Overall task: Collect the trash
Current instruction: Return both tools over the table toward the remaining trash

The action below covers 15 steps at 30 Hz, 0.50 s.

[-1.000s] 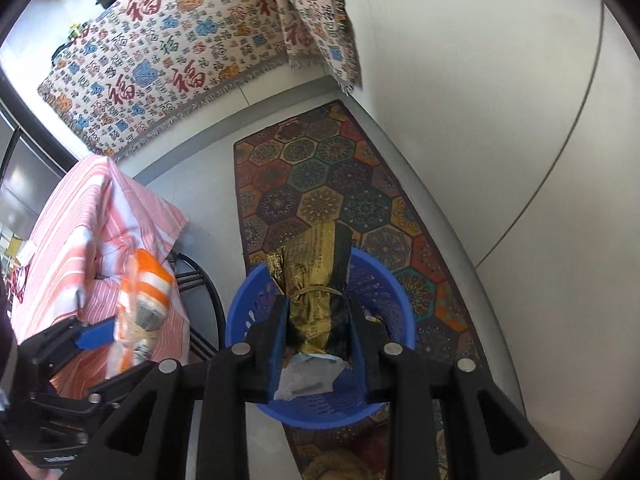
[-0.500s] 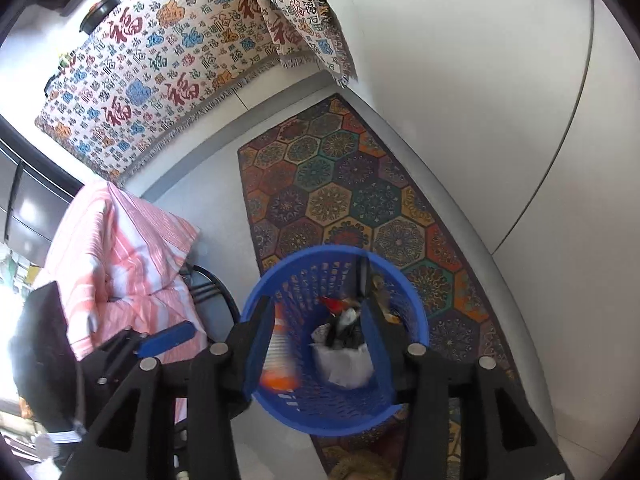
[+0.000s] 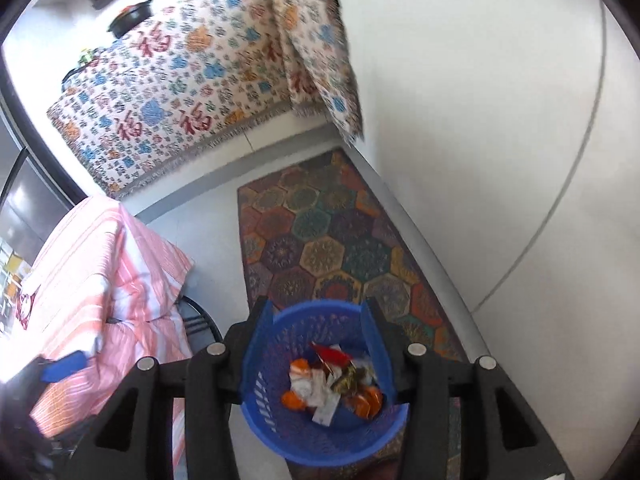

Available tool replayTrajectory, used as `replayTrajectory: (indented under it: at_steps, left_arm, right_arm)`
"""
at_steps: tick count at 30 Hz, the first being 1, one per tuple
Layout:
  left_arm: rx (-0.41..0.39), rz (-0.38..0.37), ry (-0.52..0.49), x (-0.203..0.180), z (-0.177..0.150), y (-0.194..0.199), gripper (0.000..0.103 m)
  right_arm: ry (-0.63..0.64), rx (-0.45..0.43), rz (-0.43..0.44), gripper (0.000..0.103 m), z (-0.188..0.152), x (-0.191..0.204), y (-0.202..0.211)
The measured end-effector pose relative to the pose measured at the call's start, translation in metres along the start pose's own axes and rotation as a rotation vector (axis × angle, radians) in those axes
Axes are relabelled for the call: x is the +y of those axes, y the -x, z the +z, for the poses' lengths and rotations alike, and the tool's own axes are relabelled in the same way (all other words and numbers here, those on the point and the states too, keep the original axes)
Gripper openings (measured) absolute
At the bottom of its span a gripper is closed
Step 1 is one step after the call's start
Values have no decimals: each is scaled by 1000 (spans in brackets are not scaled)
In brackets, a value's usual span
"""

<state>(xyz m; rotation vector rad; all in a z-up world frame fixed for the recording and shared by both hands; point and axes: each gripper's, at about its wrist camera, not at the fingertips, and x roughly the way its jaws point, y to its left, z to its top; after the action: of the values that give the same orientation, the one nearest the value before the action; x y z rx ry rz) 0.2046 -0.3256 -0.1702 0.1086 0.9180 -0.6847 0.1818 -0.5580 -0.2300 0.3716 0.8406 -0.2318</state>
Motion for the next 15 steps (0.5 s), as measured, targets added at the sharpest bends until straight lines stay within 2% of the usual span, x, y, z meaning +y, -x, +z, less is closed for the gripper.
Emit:
replayTrajectory:
  at_steps: [3, 7, 9, 11, 15]
  left_arm:
    - [-25, 57, 48, 33, -7, 34, 93]
    - [-51, 170, 96, 82, -25, 67, 96]
    - [-47, 226, 121, 108, -37, 79, 96]
    - [-34, 284, 148, 134, -52, 86, 96]
    - [15, 380, 220, 186, -82, 93, 96]
  right_arm:
    - [57, -30, -8, 49, 5, 25, 3]
    - [120, -60, -4, 50, 9, 67, 4]
    - [145, -71, 16, 53, 8, 91, 6]
    - [178, -80, 36, 64, 4, 119, 10]
    - [264, -78, 109, 71, -12, 185, 19]
